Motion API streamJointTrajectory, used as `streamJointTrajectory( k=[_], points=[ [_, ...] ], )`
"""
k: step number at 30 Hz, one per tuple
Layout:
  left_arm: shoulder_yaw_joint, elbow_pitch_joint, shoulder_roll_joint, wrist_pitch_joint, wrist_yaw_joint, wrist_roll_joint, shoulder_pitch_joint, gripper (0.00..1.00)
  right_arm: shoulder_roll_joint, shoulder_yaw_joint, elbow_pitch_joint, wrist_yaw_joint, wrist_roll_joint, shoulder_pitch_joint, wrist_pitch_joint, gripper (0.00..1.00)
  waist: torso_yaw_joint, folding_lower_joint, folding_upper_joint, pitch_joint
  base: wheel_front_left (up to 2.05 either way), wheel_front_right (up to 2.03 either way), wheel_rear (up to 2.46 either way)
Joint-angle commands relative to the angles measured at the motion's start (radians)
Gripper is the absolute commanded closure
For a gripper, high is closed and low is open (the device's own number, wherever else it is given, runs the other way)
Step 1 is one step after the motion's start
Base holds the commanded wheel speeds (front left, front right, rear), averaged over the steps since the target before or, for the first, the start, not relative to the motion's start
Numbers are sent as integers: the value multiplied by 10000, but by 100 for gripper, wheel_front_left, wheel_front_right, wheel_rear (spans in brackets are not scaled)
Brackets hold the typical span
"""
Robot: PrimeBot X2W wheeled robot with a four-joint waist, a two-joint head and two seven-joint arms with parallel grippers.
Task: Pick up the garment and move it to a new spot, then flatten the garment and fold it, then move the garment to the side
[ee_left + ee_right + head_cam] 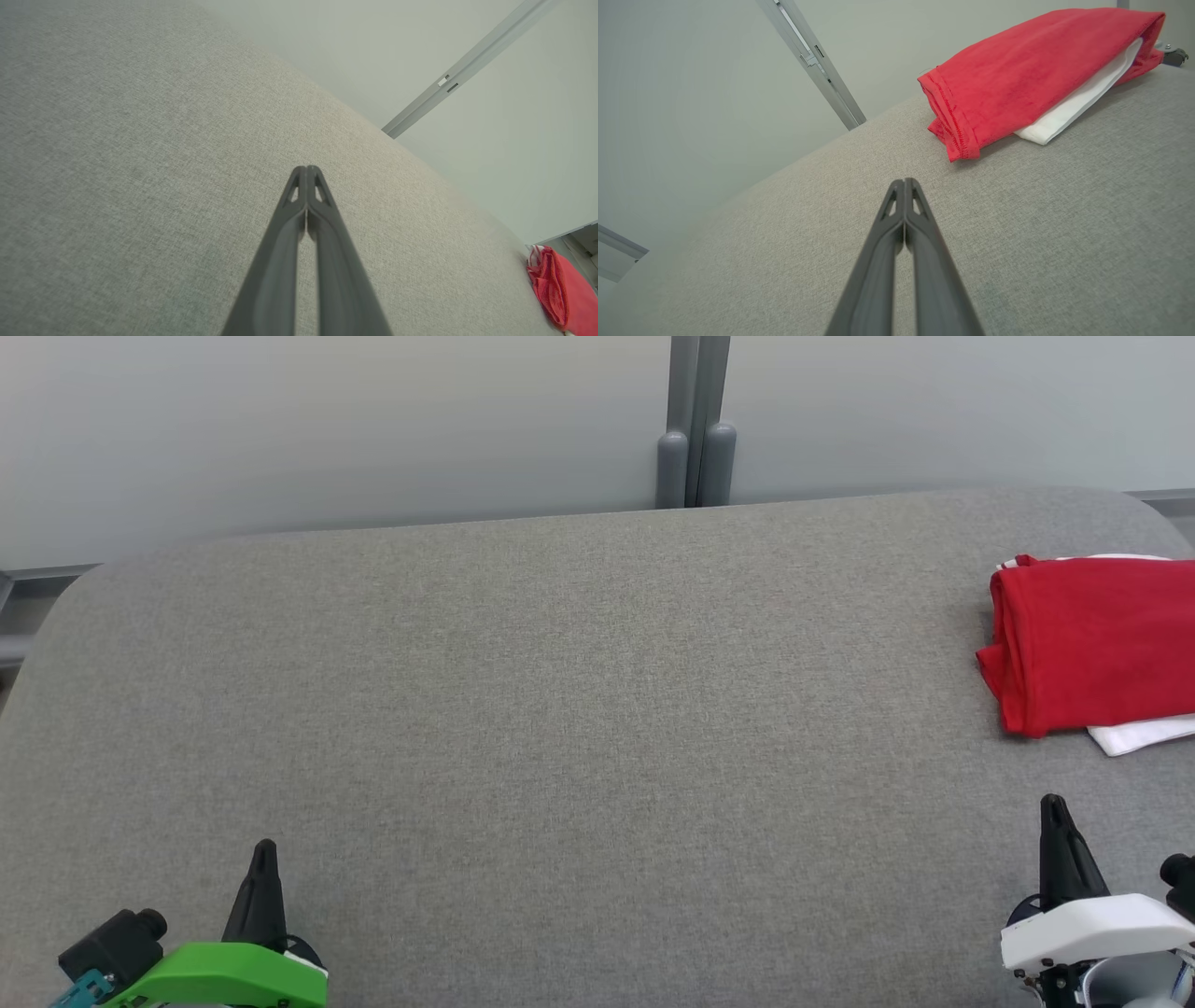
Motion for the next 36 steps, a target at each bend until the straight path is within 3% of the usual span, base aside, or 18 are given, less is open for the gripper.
streamJointTrajectory(
  k=[1,36],
  points=[
    [116,-175,18,63,-69,-298,-286,100,-102,27,-91,-4,445,-269,85,100,-1,0,0,-3,0,0,0],
    [733,-411,-420,1130,-280,-3844,-690,100,-153,355,121,-4,5483,-766,1225,100,-38,0,0,-69,0,0,0]
  ],
)
